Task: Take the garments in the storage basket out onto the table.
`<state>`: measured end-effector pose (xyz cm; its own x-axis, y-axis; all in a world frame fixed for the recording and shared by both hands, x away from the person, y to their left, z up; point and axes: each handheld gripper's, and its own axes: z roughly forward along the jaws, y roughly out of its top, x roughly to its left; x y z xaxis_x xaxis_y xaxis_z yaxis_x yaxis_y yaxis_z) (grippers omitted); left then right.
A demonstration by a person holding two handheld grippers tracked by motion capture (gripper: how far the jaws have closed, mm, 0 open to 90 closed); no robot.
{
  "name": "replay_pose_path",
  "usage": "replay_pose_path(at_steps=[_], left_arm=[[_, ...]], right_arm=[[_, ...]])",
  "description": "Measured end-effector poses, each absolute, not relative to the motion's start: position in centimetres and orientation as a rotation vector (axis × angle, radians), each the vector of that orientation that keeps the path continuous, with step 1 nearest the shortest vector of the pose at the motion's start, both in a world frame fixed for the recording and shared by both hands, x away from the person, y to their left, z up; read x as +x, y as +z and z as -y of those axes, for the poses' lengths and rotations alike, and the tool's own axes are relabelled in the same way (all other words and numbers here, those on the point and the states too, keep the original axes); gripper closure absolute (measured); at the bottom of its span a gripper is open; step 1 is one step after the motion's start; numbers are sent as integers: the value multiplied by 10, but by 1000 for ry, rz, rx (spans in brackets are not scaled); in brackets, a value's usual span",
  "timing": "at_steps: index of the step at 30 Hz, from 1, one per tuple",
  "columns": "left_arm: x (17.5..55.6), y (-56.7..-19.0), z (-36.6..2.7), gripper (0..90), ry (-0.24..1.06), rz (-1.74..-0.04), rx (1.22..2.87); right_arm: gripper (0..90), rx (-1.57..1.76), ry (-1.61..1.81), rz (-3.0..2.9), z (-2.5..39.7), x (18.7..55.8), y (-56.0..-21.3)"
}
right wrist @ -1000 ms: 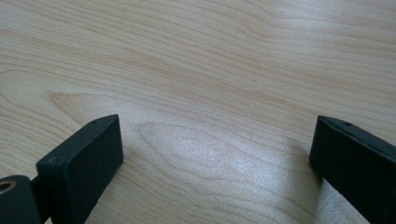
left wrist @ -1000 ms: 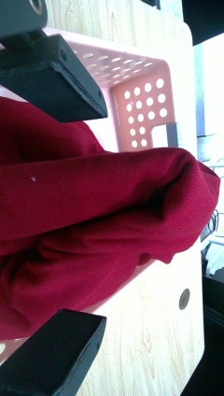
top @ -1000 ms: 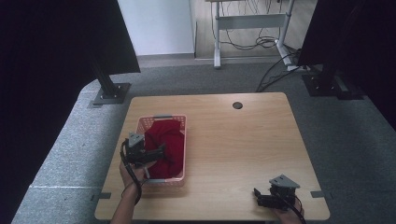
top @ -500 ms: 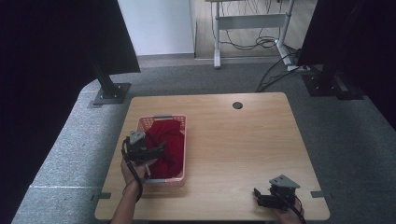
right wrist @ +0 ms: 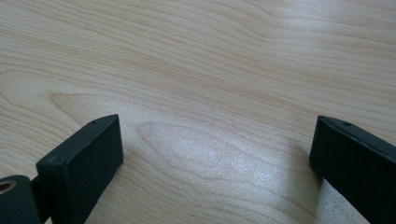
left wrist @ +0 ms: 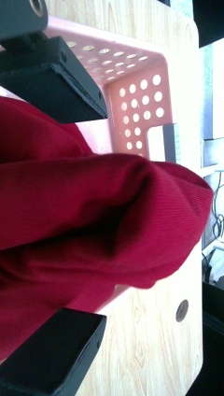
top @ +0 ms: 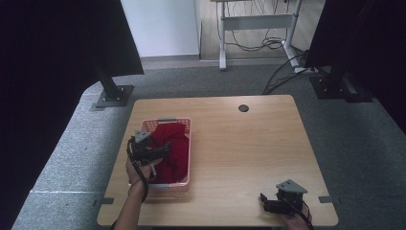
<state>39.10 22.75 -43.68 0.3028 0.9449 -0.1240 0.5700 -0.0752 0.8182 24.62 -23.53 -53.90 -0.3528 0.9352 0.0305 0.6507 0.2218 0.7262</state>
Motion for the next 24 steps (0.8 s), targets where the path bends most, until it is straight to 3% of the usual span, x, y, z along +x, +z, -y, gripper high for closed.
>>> replay_pose_path(at_steps=[10,20,24], left_arm=[[399,-441,-219,136,578,-1370,1776],[402,-449,-220,491,524,-1352,1790],[401,-450,-221,592,514,-1346,1784]], right_arm=[[25,1463,925,-2087,235,246,-539],[25,1464,925,-2087,235,246,-539],[25,1464,925,-2087,235,246,-539]])
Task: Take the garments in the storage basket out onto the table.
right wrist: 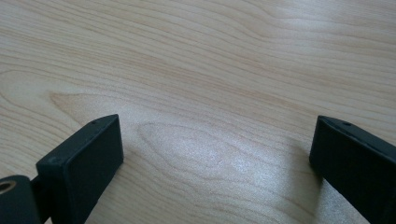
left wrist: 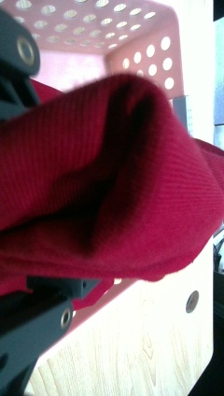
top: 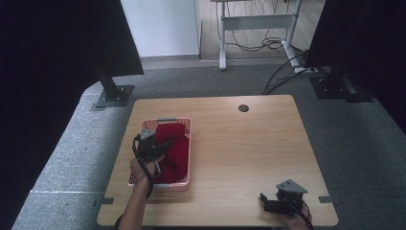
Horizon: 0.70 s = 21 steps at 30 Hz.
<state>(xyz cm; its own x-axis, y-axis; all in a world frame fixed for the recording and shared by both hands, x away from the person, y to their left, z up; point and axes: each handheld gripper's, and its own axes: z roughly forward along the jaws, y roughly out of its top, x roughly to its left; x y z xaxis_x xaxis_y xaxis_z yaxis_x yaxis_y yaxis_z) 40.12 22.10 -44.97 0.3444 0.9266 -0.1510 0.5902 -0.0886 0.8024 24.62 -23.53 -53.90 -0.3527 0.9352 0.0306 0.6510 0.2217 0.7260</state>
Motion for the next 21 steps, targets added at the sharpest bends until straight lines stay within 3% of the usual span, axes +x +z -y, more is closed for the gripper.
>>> replay_pose_path(at_steps=[7,21], left_arm=[[398,-447,-226,693,474,-1323,1730],[383,-436,-236,727,519,-1277,1635]], right_arm=[[25,1463,925,-2087,235,246,-539],[25,1463,925,-2087,235,246,-539]])
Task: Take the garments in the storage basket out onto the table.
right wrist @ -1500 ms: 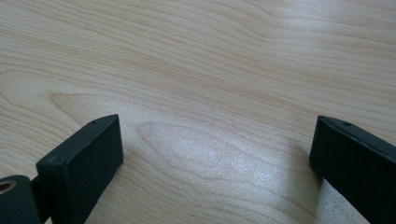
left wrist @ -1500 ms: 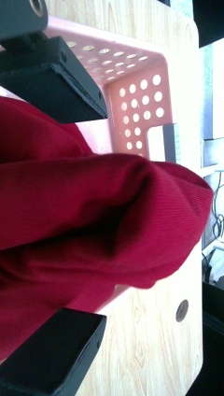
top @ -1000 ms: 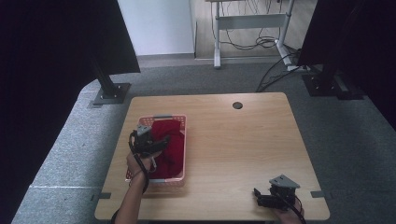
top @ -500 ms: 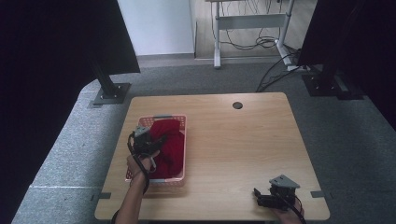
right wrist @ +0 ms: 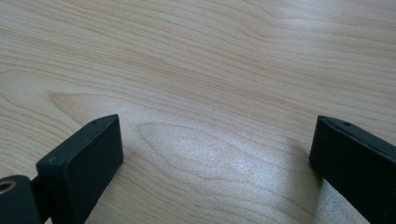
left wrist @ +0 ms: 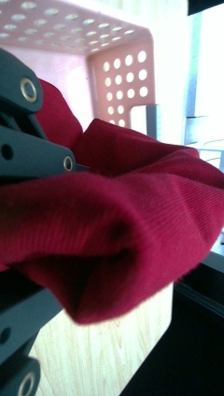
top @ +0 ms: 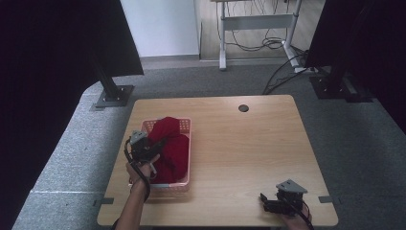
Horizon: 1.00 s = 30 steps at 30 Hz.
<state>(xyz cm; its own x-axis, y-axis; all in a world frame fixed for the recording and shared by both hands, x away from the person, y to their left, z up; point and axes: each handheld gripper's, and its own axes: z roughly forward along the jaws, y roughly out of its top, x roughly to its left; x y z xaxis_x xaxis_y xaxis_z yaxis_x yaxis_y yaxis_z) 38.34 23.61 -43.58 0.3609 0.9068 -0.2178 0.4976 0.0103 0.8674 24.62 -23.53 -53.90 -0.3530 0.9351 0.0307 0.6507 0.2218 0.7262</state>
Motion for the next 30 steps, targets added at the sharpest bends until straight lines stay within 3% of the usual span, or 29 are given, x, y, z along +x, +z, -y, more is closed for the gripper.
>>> replay_pose_path(at_steps=[30], left_arm=[[357,-391,-241,741,586,-1158,1537]], right_arm=[[25,1464,925,-2087,235,246,-539]])
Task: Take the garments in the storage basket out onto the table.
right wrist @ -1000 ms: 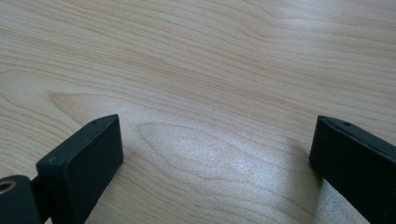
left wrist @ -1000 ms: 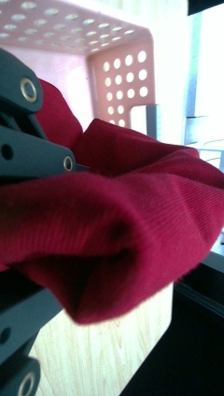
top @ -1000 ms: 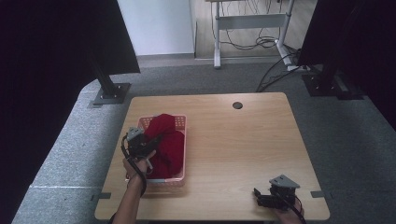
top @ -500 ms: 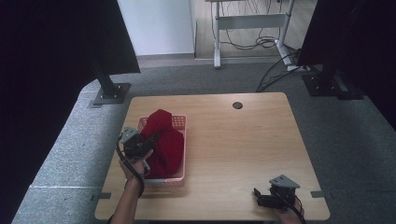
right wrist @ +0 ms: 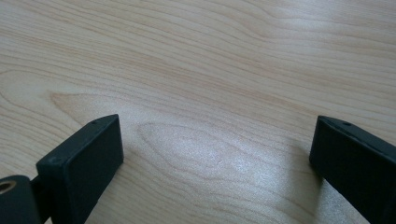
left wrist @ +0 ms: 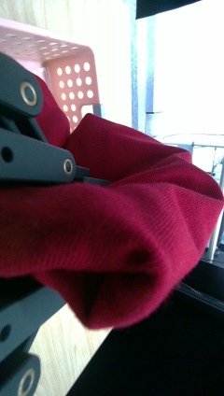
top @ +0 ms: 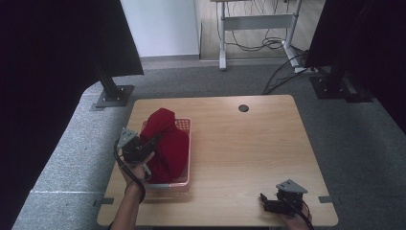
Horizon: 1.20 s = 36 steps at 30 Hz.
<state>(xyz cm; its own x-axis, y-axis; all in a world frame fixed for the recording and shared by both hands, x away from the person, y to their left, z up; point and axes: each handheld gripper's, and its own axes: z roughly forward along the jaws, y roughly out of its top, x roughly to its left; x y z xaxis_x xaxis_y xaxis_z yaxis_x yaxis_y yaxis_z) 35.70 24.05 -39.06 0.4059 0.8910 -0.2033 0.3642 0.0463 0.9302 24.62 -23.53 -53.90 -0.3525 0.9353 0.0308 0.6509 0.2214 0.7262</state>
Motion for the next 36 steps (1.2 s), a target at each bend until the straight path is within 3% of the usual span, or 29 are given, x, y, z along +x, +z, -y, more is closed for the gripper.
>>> replay_pose_path(at_steps=[36], left_arm=[[339,-365,-240,741,581,-1107,1477]], right_arm=[[25,1464,925,-2086,235,246,-539]])
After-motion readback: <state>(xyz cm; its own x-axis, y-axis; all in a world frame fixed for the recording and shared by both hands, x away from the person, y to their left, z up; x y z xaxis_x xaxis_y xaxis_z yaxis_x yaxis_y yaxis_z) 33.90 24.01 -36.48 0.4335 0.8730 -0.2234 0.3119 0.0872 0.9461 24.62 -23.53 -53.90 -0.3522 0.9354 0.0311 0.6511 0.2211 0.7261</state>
